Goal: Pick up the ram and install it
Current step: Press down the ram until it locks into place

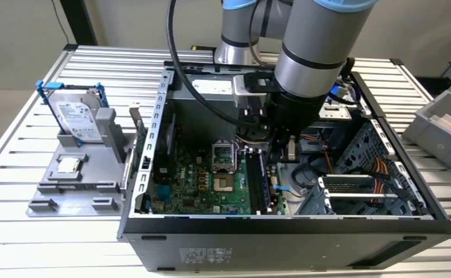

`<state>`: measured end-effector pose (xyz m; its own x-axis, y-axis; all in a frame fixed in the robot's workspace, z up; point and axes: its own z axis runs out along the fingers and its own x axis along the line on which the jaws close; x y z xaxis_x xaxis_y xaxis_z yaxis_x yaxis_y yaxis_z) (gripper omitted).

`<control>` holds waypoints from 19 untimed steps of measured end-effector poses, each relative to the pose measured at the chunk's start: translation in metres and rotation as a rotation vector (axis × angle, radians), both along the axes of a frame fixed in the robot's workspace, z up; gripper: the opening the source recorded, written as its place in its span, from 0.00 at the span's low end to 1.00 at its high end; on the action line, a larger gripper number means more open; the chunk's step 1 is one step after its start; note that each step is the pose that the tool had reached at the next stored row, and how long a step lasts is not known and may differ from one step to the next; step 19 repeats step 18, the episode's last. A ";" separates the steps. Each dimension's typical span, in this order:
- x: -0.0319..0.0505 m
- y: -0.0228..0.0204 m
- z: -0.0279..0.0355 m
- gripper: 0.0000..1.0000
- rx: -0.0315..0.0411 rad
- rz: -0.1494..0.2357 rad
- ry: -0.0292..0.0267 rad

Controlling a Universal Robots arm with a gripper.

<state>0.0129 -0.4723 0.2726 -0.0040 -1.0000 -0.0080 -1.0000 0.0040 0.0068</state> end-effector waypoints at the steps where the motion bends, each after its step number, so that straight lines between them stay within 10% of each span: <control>1: 0.0000 0.0000 0.0013 0.00 0.0001 0.000 0.0000; 19: 0.0000 0.0000 0.0369 0.00 0.0000 0.000 0.0000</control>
